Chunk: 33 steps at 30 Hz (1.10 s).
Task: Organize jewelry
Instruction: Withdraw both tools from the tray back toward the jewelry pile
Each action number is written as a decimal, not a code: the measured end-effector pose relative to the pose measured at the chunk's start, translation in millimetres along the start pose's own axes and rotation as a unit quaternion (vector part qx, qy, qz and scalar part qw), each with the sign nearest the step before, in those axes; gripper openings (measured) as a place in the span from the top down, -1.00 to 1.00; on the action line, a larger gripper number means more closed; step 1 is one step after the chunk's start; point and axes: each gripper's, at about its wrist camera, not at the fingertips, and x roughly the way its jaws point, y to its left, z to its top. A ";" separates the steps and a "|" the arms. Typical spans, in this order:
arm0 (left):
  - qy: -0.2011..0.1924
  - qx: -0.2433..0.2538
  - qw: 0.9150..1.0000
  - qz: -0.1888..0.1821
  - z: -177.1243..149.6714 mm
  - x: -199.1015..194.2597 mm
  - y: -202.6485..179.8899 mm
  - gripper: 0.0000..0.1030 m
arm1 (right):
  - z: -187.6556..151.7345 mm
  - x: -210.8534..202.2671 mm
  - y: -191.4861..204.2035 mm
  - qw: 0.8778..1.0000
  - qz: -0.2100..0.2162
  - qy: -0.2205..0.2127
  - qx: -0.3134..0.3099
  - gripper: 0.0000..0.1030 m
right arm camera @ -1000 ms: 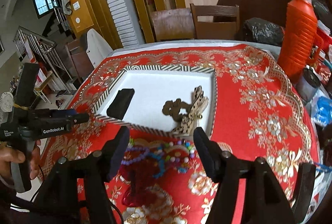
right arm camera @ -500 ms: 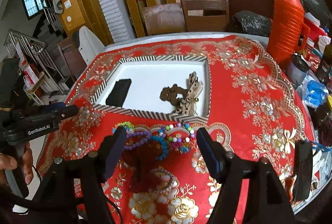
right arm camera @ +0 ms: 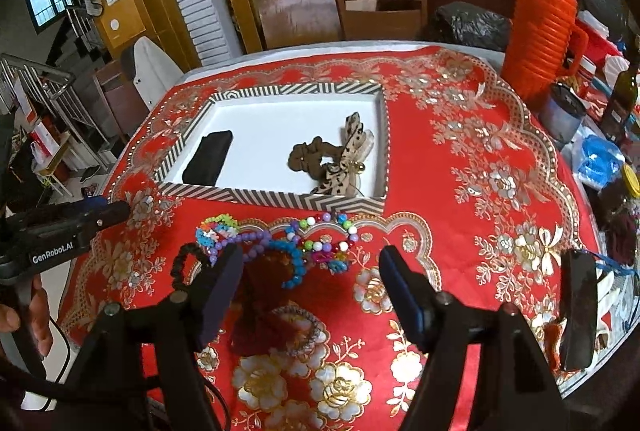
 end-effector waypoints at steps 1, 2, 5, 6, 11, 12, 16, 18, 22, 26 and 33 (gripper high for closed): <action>0.002 -0.001 1.000 0.000 -0.2 1.1 -0.4 0.42 | 0.1 0.3 -1.1 1.000 0.000 0.001 0.001 -0.43; 0.003 -0.001 1.000 0.000 -0.4 1.9 -0.5 0.42 | 0.0 0.6 -1.9 1.000 -0.001 0.002 0.001 -0.43; 0.005 -0.001 1.000 0.000 -0.3 3.3 -1.2 0.42 | -0.6 0.5 -4.3 1.000 -0.002 0.003 0.003 -0.43; 0.005 -0.002 1.000 -0.001 -0.4 3.3 -1.1 0.42 | -0.5 0.4 -5.3 1.000 -0.003 0.003 0.004 -0.43; 0.007 -0.007 1.000 -0.003 0.6 3.7 0.6 0.42 | 1.7 -0.3 -8.0 1.000 -0.005 0.008 0.000 -0.43; 0.008 -0.007 1.000 -0.002 0.5 4.0 1.1 0.42 | 1.8 -0.8 -8.1 1.000 -0.006 0.009 -0.002 -0.43; 0.010 -0.008 1.000 0.000 -0.6 4.5 2.1 0.42 | 0.7 0.1 -11.8 1.000 -0.009 0.014 -0.003 -0.43; 0.011 -0.010 1.000 0.001 -1.8 5.3 3.3 0.42 | -0.1 1.3 -14.6 1.000 -0.009 0.015 0.000 -0.43; 0.020 -0.016 1.000 0.002 -2.8 8.6 10.5 0.42 | -3.4 2.7 -20.7 1.000 -0.009 0.017 0.009 -0.43; 0.041 -0.040 0.998 -0.011 -4.8 16.5 25.7 0.42 | -9.1 5.1 -25.7 1.000 -0.011 0.022 0.009 -0.43; 0.074 -0.063 0.994 -0.055 -13.8 31.9 30.6 0.42 | -19.3 14.0 -37.2 0.999 -0.007 0.036 0.019 -0.43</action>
